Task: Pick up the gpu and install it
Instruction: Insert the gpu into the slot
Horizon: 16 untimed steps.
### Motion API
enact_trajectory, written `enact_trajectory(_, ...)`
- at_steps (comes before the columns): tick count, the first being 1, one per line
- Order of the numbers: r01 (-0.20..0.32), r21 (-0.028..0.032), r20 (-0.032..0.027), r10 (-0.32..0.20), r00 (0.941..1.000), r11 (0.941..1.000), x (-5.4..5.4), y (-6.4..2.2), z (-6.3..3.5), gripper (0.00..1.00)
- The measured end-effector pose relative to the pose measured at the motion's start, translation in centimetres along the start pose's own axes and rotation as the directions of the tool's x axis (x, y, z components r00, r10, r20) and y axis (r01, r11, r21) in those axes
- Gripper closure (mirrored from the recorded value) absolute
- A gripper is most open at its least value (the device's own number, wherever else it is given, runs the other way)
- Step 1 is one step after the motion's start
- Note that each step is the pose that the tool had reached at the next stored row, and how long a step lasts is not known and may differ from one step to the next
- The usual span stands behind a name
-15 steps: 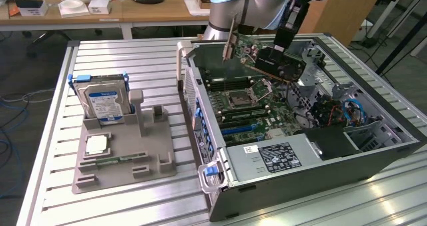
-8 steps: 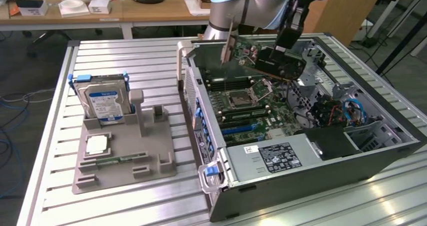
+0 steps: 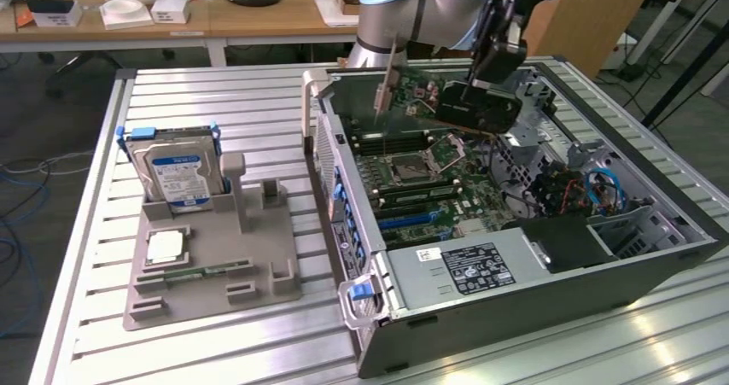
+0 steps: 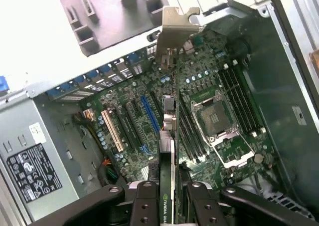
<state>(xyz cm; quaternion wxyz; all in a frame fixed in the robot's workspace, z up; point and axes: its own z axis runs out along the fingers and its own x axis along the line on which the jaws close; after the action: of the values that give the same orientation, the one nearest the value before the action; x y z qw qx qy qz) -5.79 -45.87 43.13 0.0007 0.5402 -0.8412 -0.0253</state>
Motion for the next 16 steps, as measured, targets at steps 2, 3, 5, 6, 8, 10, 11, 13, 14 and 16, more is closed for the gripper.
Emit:
enact_trajectory(2,0.036,-0.001,-0.0015,-0.036,0.9994,0.9994,0.0,0.0,0.0,0.74)
enact_trajectory(3,0.054,-0.0015,-0.0024,-0.054,0.9985,0.9985,0.0,0.0,0.0,0.74)
enact_trajectory(5,0.091,-0.0026,-0.0039,-0.091,0.9958,0.9958,0.0,0.0,0.0,0.74)
enact_trajectory(6,0.109,-0.0031,-0.0046,-0.109,0.994,0.994,0.0,0.0,0.0,0.74)
enact_trajectory(8,0.145,-0.0043,-0.006,-0.145,0.9894,0.9895,0.0,0.0,0.0,0.74)
enact_trajectory(10,0.18,-0.0054,-0.0075,-0.18,0.9836,0.9836,0.0,0.0,0.0,0.74)
enact_trajectory(11,0.199,-0.0061,-0.0082,-0.199,0.98,0.98,0.0,0.0,0.0,0.74)
enact_trajectory(13,0.233,-0.0073,-0.0094,-0.233,0.9724,0.9724,0.0,0.0,0.0,0.74)
enact_trajectory(14,0.25,-0.0079,-0.01,-0.251,0.9681,0.9681,0.0,0.0,0.0,0.74)
enact_trajectory(16,0.284,-0.0092,-0.0112,-0.285,0.9586,0.9587,0.0,0.0,0.0,0.74)
